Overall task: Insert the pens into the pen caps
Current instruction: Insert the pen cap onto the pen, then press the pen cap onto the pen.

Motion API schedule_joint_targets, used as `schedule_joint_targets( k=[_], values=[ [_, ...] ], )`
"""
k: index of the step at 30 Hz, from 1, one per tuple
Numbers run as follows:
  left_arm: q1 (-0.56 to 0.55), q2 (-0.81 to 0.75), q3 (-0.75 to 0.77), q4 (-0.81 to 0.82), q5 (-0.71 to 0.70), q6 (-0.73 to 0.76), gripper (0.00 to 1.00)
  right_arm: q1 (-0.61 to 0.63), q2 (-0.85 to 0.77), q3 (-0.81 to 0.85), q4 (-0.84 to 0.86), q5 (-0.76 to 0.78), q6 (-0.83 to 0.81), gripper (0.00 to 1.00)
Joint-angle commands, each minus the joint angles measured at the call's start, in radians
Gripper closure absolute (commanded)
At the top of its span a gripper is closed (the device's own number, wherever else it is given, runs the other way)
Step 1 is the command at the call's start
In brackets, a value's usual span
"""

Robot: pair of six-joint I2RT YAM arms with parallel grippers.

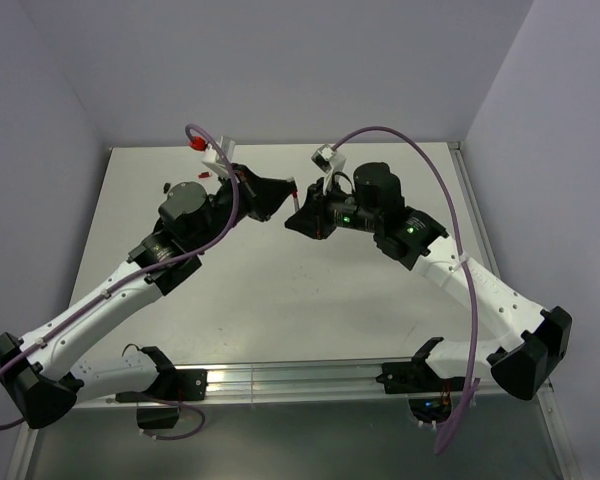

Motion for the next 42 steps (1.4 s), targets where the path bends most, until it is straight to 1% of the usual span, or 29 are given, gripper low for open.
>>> schedule_joint_targets(
  k=[1, 8, 14, 21, 23, 24, 25, 27, 28, 29, 31, 32, 33, 35, 38, 39, 40, 42],
  values=[
    [-0.122, 0.022, -0.086, -0.48, 0.345, -0.024, 0.92, -0.068, -0.069, 0.095, 0.653, 0.191, 0.016, 1.0],
    [-0.122, 0.004, -0.057, -0.532, 0.288, 0.006, 0.83, -0.059, -0.068, 0.115, 0.62, 0.154, -0.01, 1.0],
    [-0.122, 0.019, 0.0, -0.612, 0.245, 0.033, 0.82, -0.039, -0.052, 0.132, 0.564, 0.129, -0.061, 1.0],
    [-0.122, -0.001, 0.005, -0.618, 0.216, 0.032, 0.82, -0.016, -0.049, 0.132, 0.533, 0.137, -0.098, 1.0],
    [-0.122, -0.01, 0.006, -0.624, 0.184, 0.03, 0.8, -0.013, -0.046, 0.135, 0.524, 0.14, -0.101, 1.0],
    [-0.122, -0.016, 0.006, -0.628, 0.164, 0.027, 0.78, -0.013, -0.045, 0.136, 0.521, 0.143, -0.104, 1.0],
    [-0.122, -0.019, 0.008, -0.634, 0.105, 0.018, 0.76, -0.011, -0.046, 0.141, 0.509, 0.142, -0.105, 1.0],
    [-0.119, -0.036, 0.017, -0.664, 0.002, -0.007, 0.69, -0.01, -0.048, 0.141, 0.496, 0.143, -0.11, 1.0],
    [-0.116, -0.047, 0.019, -0.67, -0.015, -0.023, 0.68, -0.01, -0.051, 0.139, 0.476, 0.145, -0.11, 1.0],
    [-0.108, -0.057, 0.029, -0.681, -0.103, -0.033, 0.66, -0.007, -0.06, 0.133, 0.466, 0.155, -0.108, 1.0],
    [-0.053, -0.085, 0.036, -0.69, -0.12, -0.045, 0.63, -0.002, -0.081, 0.107, 0.436, 0.154, -0.102, 1.0],
    [0.003, -0.106, 0.04, -0.69, -0.123, -0.048, 0.61, 0.004, -0.089, 0.097, 0.427, 0.148, -0.098, 1.0],
    [0.034, -0.114, 0.043, -0.681, -0.12, -0.047, 0.58, 0.007, -0.095, 0.083, 0.418, 0.145, -0.079, 1.0],
    [0.109, -0.134, 0.066, -0.664, -0.114, -0.028, 0.56, 0.012, -0.121, 0.04, 0.395, 0.134, -0.064, 1.0],
    [0.153, -0.139, 0.141, -0.664, -0.129, 0.019, 0.51, 0.039, -0.157, -0.028, 0.386, 0.113, -0.023, 1.0],
    [0.154, -0.143, 0.158, -0.651, -0.121, 0.035, 0.36, 0.044, -0.163, -0.042, 0.383, 0.102, -0.018, 1.0],
    [0.157, -0.145, 0.175, -0.64, -0.115, 0.064, 0.29, 0.052, -0.167, -0.057, 0.37, 0.097, -0.015, 1.0],
    [0.157, -0.153, 0.223, -0.608, -0.097, 0.088, 0.29, 0.067, -0.167, -0.059, 0.349, 0.097, -0.012, 1.0]
  ],
)
